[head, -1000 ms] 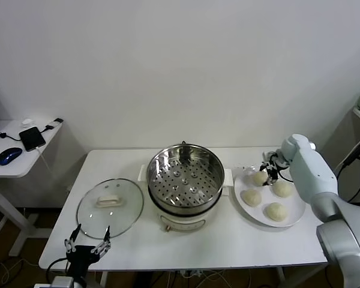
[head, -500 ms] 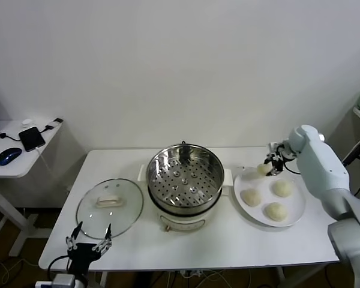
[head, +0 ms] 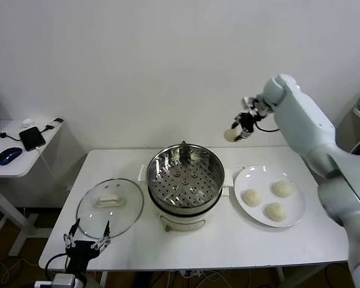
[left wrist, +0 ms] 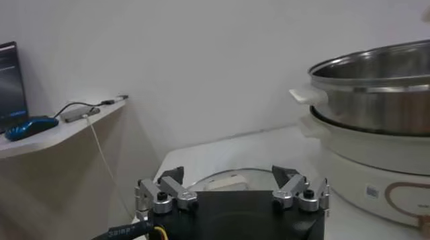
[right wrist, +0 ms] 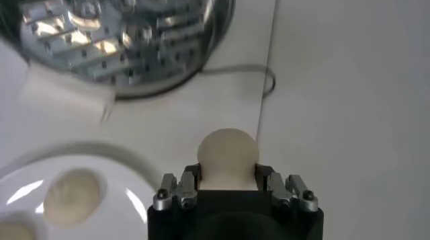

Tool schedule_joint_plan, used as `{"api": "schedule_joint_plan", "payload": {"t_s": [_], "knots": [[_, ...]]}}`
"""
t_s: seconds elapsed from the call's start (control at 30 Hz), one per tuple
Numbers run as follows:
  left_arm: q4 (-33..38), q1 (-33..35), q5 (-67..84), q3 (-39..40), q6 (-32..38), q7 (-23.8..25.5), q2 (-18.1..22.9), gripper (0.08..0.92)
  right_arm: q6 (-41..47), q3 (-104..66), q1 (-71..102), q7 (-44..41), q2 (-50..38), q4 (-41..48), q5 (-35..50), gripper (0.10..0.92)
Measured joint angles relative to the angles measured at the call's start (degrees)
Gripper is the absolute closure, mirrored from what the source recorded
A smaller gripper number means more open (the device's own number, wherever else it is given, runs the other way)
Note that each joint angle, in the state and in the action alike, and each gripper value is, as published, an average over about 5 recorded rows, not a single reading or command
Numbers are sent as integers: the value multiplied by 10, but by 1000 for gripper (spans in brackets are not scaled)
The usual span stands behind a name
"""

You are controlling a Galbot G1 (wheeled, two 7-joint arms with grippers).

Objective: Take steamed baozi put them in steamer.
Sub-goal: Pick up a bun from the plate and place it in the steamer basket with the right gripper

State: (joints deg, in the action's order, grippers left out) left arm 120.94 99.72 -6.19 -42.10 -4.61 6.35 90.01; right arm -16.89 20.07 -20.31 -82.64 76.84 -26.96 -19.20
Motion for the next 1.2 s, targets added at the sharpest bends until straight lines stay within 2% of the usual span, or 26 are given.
{"api": "schedule_joint_plan", "payload": {"t_s": [0.23,0.5,0.87,1.2], "knots": [[-6,-1,-1,0,1,-3,5,177,-142,62,-32,-26,60,24,45,465],[-11,-5,-2,0,2,-3,8,177,-238,121,-33,-27,95,8,42,465],[-10,-5,-3,-1,-2,-5,14,177,-296,132,6,-4,108,-37,-39,465],[-13,-7,-4,1,-3,-5,18,177,-303,130,42,56,118,-40,-106,465]]}}
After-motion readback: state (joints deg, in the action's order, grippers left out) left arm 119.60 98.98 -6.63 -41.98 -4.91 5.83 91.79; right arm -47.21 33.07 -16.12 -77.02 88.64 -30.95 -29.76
